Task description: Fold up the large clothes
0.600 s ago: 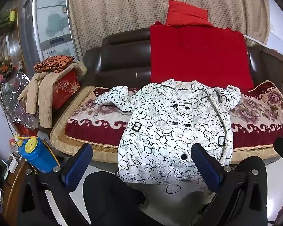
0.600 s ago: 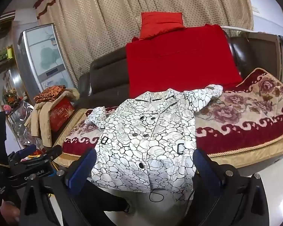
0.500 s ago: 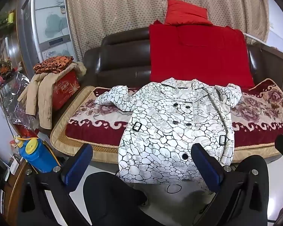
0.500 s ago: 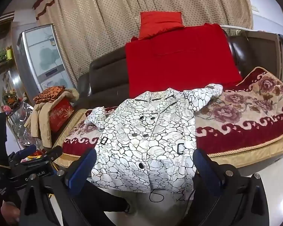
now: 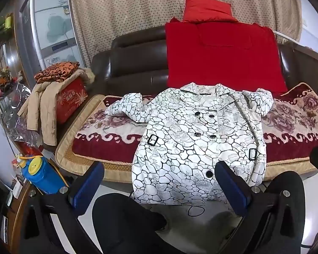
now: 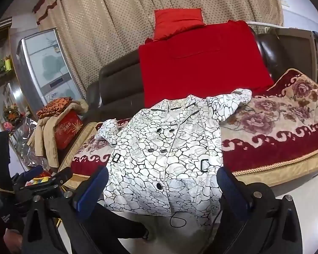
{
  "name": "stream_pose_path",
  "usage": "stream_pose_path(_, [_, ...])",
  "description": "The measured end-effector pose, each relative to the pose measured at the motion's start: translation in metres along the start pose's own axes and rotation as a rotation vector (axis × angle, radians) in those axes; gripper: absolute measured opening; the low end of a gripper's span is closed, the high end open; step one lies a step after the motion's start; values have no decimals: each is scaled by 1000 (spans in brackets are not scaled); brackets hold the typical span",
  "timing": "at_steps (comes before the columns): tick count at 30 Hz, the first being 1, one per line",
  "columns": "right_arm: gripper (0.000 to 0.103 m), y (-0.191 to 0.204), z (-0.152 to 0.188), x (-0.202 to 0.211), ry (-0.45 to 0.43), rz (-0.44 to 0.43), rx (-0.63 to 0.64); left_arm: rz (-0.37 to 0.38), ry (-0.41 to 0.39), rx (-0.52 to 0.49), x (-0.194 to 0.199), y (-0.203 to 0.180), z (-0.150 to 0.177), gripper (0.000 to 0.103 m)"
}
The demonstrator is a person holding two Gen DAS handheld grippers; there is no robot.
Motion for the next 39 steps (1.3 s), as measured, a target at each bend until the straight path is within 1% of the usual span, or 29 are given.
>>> stream_pose_path(17, [103, -2, 5, -17, 52, -8, -13, 2, 37, -7, -12, -1, 4, 103])
stream_pose_path(39, [103, -1, 8, -29, 85, -8, -9, 1, 60, 0, -23, 1, 5, 103])
Point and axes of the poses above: each gripper's, at about its wrist camera, not at the fingertips, and x roughly against the way its jaws point, y to its left, z to its underside, the point moved 5 cm from there along -x, roughly the way its jaws point, and after that the axes turned 13 degrees about z, right-handed, at the moved point
